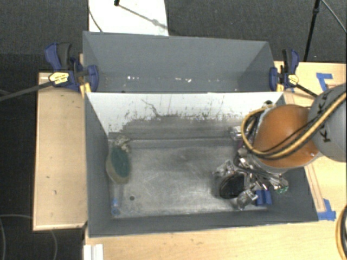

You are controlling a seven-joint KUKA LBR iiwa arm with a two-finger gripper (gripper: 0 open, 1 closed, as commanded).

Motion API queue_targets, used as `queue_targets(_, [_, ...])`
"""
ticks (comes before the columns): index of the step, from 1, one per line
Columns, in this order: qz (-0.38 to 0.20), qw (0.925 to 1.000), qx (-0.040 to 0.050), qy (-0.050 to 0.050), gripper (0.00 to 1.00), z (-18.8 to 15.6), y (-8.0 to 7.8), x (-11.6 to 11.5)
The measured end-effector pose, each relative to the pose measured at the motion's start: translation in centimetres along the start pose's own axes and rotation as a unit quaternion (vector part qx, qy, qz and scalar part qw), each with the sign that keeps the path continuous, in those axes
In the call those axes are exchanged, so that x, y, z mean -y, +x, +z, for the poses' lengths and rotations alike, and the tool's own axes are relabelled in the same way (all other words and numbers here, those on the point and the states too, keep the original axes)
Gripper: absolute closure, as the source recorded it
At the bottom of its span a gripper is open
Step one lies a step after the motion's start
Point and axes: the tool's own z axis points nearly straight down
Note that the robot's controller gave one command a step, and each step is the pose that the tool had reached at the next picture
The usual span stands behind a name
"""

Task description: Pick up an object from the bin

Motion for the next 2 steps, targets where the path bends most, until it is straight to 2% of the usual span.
queue_targets(1, [0.002, 1.0, 0.0038, 0.001, 1.0, -0.3, -0.3, -0.1])
queue_targets(2, [-0.141, 0.99, 0.0005, 0.001, 1.0, -17.0, -2.3, 0.5])
